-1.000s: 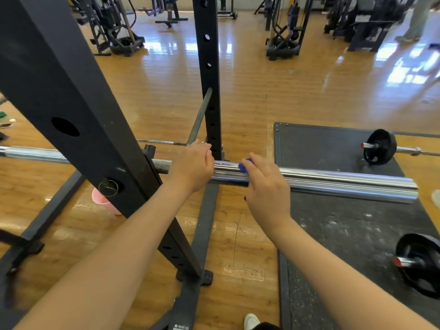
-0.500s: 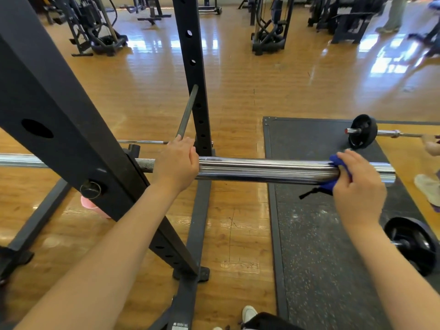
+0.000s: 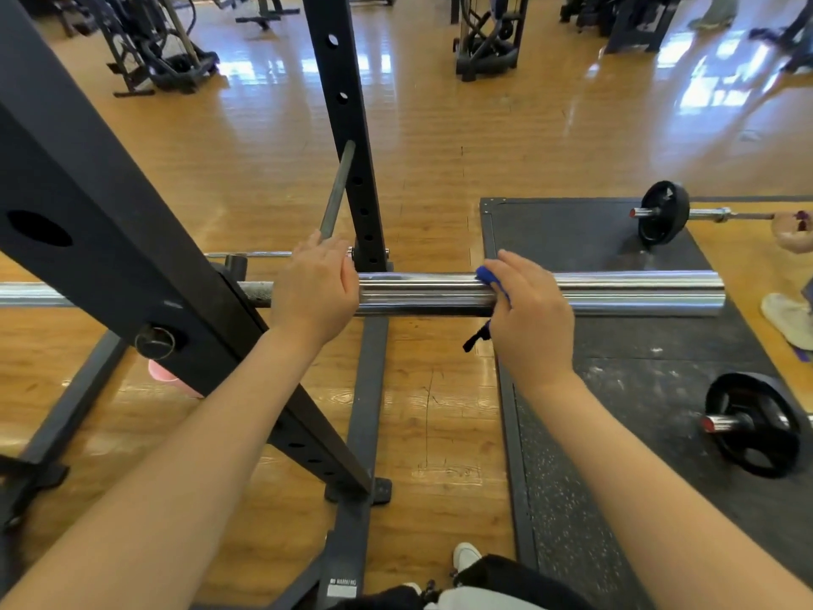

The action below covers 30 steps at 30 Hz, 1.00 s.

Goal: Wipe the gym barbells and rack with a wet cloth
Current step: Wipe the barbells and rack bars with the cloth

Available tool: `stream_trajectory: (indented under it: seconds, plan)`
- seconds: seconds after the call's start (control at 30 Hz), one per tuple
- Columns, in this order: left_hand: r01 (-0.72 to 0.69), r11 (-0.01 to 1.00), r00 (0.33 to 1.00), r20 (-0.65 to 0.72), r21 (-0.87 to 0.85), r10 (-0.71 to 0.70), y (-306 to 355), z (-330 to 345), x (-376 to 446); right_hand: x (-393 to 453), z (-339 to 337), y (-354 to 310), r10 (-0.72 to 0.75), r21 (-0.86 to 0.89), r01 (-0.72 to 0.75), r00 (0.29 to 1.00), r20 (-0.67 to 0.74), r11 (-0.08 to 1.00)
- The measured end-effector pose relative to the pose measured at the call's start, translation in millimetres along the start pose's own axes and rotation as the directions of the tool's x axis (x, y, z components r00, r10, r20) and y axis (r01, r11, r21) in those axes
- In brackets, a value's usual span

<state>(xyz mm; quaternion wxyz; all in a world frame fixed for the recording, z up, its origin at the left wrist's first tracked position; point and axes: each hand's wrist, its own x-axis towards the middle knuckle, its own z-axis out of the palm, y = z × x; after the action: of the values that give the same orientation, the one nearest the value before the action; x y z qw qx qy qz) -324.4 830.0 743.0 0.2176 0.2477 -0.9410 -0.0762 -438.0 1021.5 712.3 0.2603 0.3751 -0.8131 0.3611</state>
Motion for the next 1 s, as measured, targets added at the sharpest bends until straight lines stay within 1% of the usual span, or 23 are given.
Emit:
stream_trajectory:
  seconds: [0.07,0.13,0.2,0.3,0.4,0.43,0.47,0.53,0.6,0.67,0.77,0.83,0.87,0.93,1.0]
  plan:
    - [-0.124,0.989,0.992,-0.023,0.086,0.127,-3,2,-4,0,-13,14,-0.034,-0.024,0.035,0.999,0.024,0.999]
    - [-0.195,0.970,0.978,-0.047,0.147,0.204,-6,7,-8,1,-32,38,0.051,-0.060,-0.051,0.999,0.004,0.997]
    - [-0.206,0.967,0.973,-0.069,0.152,0.218,-7,9,-8,1,-51,66,0.172,-0.091,-0.175,0.984,-0.033,0.980]
    - [-0.212,0.967,0.971,-0.085,0.138,0.225,-7,11,-7,-2,-70,100,0.277,-0.131,-0.287,0.956,-0.094,0.949]
    - [-0.205,0.971,0.971,-0.102,0.122,0.218,-7,12,-6,-4,-65,105,0.371,-0.114,-0.392,0.913,-0.169,0.913]
    - [-0.202,0.972,0.971,-0.109,0.118,0.214,-7,12,-6,-3,-59,97,0.373,-0.095,-0.395,0.909,-0.185,0.914]
    - [-0.200,0.973,0.971,-0.111,0.114,0.213,-6,13,-6,-4,-51,83,0.344,-0.077,-0.364,0.919,-0.192,0.928]
    - [-0.202,0.973,0.969,-0.120,0.110,0.215,-6,13,-6,-7,-27,46,0.212,-0.053,-0.225,0.959,-0.186,0.973]
    - [-0.203,0.972,0.968,-0.124,0.117,0.217,-7,12,-6,-11,1,4,0.070,0.009,-0.069,0.991,-0.114,0.998]
    - [-0.207,0.969,0.968,-0.116,0.135,0.223,-7,11,-6,-12,21,-26,-0.023,0.082,0.024,1.000,-0.011,0.996]
    - [-0.216,0.965,0.968,-0.098,0.148,0.232,-8,11,-6,-9,18,-21,-0.106,0.089,0.101,0.993,0.056,0.991]
    - [-0.221,0.963,0.967,-0.097,0.155,0.237,-9,11,-5,-7,2,-2,-0.093,0.047,0.092,0.995,0.032,0.995]
    - [-0.223,0.962,0.966,-0.093,0.155,0.239,-9,11,-6,-7,-7,11,-0.049,0.016,0.049,0.999,-0.006,0.999]
    - [-0.223,0.964,0.968,-0.086,0.147,0.237,-9,12,-6,-9,-27,43,0.076,-0.033,-0.078,0.996,-0.050,0.996]
    - [-0.217,0.967,0.969,-0.088,0.135,0.230,-8,13,-6,-13,-51,79,0.195,-0.087,-0.203,0.977,-0.090,0.975]
